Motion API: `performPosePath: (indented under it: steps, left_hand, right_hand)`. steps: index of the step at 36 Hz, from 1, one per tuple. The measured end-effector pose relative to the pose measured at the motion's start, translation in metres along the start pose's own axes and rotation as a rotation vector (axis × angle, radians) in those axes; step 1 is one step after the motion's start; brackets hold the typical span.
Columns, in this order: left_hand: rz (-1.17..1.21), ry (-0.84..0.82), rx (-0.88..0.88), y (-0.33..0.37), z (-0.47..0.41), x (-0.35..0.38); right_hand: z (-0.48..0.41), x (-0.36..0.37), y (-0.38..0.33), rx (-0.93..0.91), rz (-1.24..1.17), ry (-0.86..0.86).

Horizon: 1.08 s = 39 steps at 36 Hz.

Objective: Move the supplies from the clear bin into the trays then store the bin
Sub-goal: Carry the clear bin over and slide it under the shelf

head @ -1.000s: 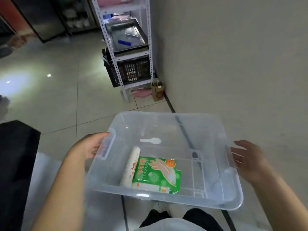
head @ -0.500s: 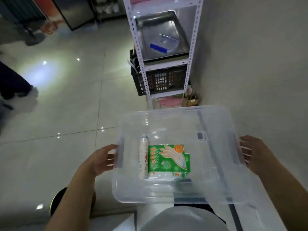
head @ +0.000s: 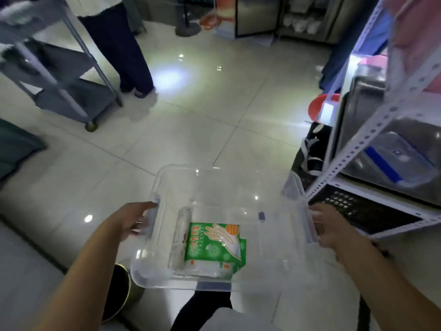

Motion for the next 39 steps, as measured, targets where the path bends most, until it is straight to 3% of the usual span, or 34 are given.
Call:
performPosePath:
  steps: [5,15,26,29,39]
  left_hand:
    - [0.045,-0.015,0.01,0.093,-0.065,-0.026]
    - [0.047,-0.077,0.08,0.33,-0.176,-0.009]
    - [-0.219,-0.236,0.185,0.622,-0.297,0.116]
    - [-0.292,-0.233,0.192,0.693,-0.311,0.152]
    - [-0.438,-0.304,0.23,0.878,-0.38,0.264]
  right_hand:
    - [-0.052,0.074,-0.097,-0.014,0.115,0.073]
    - [-0.135,0.121,-0.261,-0.113,-0.162,0.182]
    - [-0.317,0.103,-0.409,-0.155,-0.387,0.35]
    - [-0.347,0.093,-0.44,-0.091,-0.462,0.411]
    - [-0.422,0.068,-0.528,-0.009,-0.591,0.584]
Point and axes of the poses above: each hand's wrist, its own z-axis away from the middle knuckle, its own x-axis out of the palm, y = z × x, the point moved 3 cm from there along -z, towards the middle knuckle, and after that the axes turned 5 degrees about -x, right-handed, at the moved point
